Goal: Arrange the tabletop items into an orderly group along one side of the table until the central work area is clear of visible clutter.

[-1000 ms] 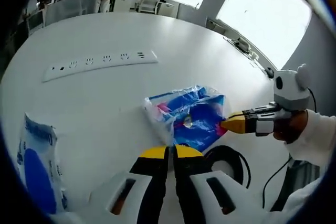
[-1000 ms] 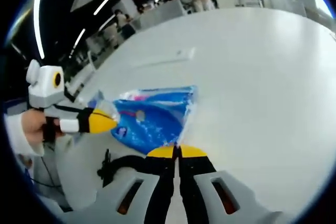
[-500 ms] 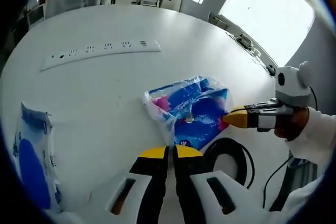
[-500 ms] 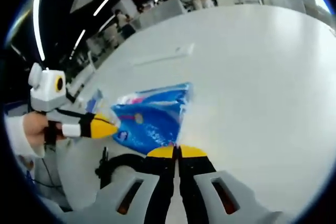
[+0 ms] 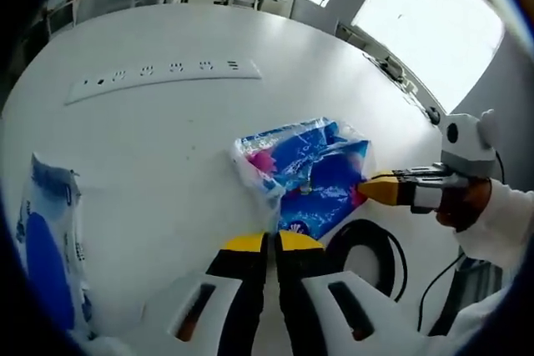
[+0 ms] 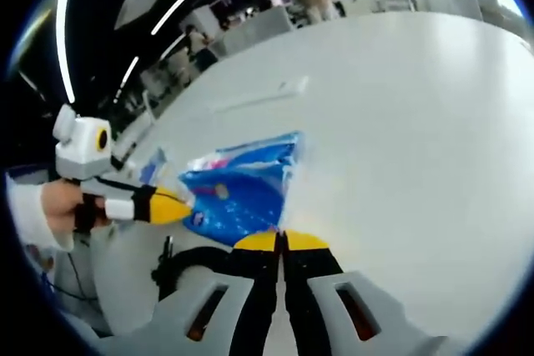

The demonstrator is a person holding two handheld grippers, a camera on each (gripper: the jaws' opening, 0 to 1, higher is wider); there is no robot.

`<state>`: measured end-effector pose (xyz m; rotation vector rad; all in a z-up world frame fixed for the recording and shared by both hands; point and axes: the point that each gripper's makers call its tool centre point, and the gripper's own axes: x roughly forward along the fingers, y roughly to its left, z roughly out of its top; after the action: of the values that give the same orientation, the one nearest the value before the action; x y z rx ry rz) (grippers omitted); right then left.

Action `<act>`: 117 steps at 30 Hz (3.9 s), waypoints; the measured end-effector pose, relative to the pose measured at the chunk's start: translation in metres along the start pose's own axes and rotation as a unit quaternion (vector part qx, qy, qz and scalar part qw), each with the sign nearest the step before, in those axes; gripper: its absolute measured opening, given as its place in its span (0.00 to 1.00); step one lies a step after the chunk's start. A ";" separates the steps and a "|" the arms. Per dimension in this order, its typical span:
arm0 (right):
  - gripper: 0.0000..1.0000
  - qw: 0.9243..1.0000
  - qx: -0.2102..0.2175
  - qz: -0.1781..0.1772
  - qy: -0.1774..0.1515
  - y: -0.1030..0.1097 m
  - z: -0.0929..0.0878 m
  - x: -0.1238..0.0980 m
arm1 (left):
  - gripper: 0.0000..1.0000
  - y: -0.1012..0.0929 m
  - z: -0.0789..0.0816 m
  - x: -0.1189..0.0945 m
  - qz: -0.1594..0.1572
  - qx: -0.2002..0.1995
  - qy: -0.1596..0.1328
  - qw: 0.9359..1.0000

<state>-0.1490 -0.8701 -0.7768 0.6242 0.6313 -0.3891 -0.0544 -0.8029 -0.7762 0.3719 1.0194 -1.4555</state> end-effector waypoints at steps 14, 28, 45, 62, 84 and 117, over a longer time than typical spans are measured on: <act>0.08 0.999 -0.040 -0.019 0.012 0.003 0.001 -0.002 | 0.15 0.001 0.004 -0.005 0.010 -0.005 -0.006 1.000; 0.38 0.998 -0.050 0.000 -0.037 0.027 0.008 -0.041 | 0.41 -0.014 0.009 -0.036 0.010 0.013 -0.036 0.999; 0.42 0.997 -0.047 0.008 -0.060 0.060 0.004 -0.086 | 0.46 -0.018 -0.004 -0.104 0.012 -0.032 -0.108 0.994; 0.39 0.996 -0.051 0.017 -0.064 0.079 -0.003 -0.096 | 0.46 -0.012 -0.024 -0.130 0.028 -0.032 -0.116 0.992; 0.36 0.997 -0.058 0.022 -0.045 0.089 -0.011 -0.091 | 0.45 0.009 -0.048 -0.152 0.049 -0.084 -0.134 0.986; 0.35 0.996 -0.076 0.045 -0.024 0.101 -0.008 -0.077 | 0.44 0.041 -0.094 -0.186 0.097 -0.195 -0.170 0.961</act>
<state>-0.1583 -0.7777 -0.6901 0.4942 0.5799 -0.2688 -0.0139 -0.6076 -0.7044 -0.0638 0.9328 -1.0647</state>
